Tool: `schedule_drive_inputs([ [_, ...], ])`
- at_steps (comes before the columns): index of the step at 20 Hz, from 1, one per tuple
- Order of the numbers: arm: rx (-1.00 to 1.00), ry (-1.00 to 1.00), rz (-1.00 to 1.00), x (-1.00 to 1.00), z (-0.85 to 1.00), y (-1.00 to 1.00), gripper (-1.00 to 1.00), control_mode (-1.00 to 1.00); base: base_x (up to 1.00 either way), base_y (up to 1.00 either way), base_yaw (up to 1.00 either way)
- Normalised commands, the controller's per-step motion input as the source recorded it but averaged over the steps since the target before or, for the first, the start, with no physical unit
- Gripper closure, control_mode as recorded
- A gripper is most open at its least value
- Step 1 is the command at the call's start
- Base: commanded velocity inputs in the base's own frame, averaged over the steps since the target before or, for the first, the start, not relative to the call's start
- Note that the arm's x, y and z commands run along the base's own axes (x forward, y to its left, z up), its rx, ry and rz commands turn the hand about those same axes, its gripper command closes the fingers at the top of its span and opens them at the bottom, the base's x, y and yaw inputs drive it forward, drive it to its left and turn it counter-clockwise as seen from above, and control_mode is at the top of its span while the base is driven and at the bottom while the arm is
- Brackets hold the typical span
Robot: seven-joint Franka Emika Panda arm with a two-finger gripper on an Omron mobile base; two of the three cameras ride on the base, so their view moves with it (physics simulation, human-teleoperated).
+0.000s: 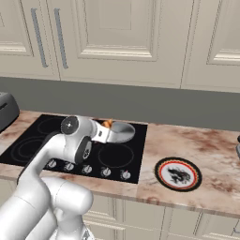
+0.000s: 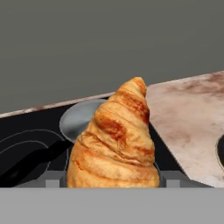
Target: Pick the croissant and place it on the pan. Then turn on the stove to warm the croissant.
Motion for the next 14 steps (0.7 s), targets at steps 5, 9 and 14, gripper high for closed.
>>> schedule_drive_inputs([
  [5, 0.00, 0.00, 0.00, 0.50, 0.00, 0.00, 1.00, -1.00, 0.00, 0.00, 0.00],
  [9, 0.00, 0.00, 0.00, 0.47, 0.00, 0.00, 1.00, -1.00, 0.00, 0.00, 0.00],
  [14, 0.00, 0.00, 0.00, 0.36, 0.00, 0.00, 1.00, -1.00, 0.00, 0.00, 0.00],
])
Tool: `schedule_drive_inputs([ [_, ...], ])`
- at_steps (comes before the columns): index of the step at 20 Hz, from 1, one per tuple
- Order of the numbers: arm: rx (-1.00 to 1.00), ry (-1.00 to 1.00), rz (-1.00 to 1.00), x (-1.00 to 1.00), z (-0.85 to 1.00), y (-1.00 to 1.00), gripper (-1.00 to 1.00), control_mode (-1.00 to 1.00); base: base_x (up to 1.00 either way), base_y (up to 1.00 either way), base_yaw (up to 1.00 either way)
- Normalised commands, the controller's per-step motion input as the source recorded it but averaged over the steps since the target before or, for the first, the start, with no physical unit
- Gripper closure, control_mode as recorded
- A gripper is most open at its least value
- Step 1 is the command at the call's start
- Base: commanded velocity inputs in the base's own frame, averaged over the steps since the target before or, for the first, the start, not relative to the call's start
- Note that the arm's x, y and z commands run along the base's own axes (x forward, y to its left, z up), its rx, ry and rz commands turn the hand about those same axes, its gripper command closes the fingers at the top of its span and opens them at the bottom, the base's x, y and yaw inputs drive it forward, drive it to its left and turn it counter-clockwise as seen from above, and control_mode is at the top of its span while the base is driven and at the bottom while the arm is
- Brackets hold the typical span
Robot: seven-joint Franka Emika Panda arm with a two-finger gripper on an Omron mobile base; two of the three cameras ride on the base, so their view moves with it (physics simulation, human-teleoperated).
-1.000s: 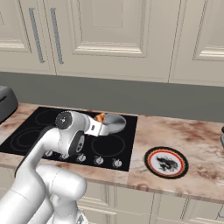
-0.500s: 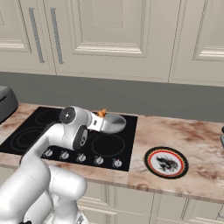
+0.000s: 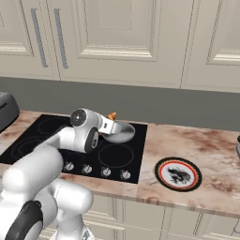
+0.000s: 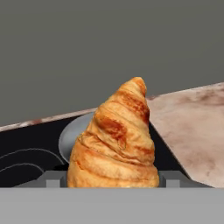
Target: Pick the croissant and place it on the pan. Then turn on the stove to warm the croissant.
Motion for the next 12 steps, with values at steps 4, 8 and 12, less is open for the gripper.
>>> schedule_drive_inputs([
  [4, 0.00, 0.00, 0.01, 0.15, -0.09, 0.00, 1.00, -1.00, 0.00, 0.00, 0.00],
  [8, 0.00, 0.00, 0.03, 0.28, -0.23, 0.00, 1.00, -1.00, 0.00, 0.00, 0.00],
  [12, 0.00, 0.00, 0.05, 0.47, -0.22, 0.00, 1.00, -1.00, 0.00, 0.00, 0.00],
])
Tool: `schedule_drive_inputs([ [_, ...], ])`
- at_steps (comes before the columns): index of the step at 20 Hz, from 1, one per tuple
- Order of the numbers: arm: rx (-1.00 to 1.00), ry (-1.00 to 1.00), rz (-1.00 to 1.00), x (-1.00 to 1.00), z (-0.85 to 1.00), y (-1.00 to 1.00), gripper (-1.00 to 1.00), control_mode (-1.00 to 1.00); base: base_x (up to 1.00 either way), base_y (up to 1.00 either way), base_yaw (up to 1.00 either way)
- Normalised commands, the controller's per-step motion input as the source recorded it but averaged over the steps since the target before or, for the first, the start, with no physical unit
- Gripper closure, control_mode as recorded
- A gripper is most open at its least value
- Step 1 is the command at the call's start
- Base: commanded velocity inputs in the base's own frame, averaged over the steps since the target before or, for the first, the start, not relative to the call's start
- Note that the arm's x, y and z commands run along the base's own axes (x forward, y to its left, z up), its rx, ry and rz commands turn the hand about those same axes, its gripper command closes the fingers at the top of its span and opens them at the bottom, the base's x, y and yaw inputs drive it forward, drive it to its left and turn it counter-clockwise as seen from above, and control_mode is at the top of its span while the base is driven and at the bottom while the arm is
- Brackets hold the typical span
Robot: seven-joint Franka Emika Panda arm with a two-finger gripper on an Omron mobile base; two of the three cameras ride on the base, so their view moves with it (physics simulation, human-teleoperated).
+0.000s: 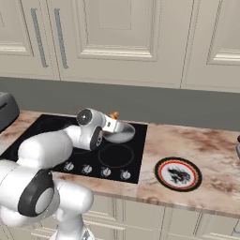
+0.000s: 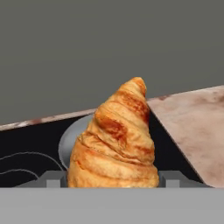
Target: Pick the croissant and place it on the pan. Then turn on the stove to warm the croissant.
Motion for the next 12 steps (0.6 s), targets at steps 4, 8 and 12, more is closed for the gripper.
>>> schedule_drive_inputs([
  [4, 0.00, 0.00, 0.04, 0.44, -0.11, 0.00, 1.00, -1.00, 0.00, 0.00, 0.00],
  [8, 0.00, 0.00, 0.03, 0.18, -0.05, 0.00, 1.00, -1.00, 0.00, 0.00, 0.00],
  [12, 0.00, 0.00, 0.02, 0.00, -0.07, 0.00, 1.00, -1.00, 0.00, 0.00, 0.00],
])
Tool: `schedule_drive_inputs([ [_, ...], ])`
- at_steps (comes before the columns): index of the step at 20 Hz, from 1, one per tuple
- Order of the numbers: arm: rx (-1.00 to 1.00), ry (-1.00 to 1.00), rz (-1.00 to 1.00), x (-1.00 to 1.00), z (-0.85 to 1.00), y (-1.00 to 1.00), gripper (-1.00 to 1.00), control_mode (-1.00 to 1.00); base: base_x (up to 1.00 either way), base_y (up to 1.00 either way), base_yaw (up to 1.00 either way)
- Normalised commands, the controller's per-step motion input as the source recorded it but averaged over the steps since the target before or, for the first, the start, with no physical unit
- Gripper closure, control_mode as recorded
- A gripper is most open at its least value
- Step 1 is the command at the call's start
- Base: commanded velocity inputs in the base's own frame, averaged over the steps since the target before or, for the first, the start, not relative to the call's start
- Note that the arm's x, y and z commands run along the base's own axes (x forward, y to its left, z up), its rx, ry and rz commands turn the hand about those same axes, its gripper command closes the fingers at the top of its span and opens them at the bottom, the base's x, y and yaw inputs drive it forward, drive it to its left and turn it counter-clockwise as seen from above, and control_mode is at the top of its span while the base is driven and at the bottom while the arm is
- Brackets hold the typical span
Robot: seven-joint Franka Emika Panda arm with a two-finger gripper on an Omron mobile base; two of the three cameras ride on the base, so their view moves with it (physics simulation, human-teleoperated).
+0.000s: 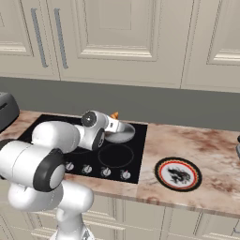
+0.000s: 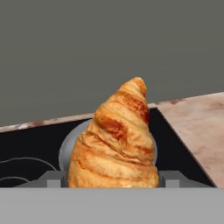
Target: Pick the croissant and place it on the pan. Then turn on the stove to warm the croissant.
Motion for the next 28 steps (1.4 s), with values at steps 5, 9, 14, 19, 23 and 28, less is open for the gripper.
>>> schedule_drive_inputs([
  [5, 0.00, 0.00, 0.01, 0.06, -0.04, 0.00, 1.00, -1.00, 0.00, 0.00, 0.00],
  [9, 0.00, 0.00, 0.01, 0.14, -0.02, 0.00, 1.00, -1.00, 0.00, 0.00, 0.00],
  [14, 0.00, 0.00, 0.00, 0.29, -0.10, 0.00, 1.00, -1.00, 0.00, 0.00, 0.00],
  [19, 0.00, 0.00, 0.00, 0.22, -0.13, 0.00, 1.00, -1.00, 0.00, 0.00, 0.00],
  [23, 0.00, 0.00, 0.01, 0.00, -0.06, 0.00, 1.00, -1.00, 0.00, 0.00, 0.00],
  [28, 0.00, 0.00, 0.02, 0.02, -0.13, -0.01, 1.00, -1.00, 0.00, 0.00, 0.00],
])
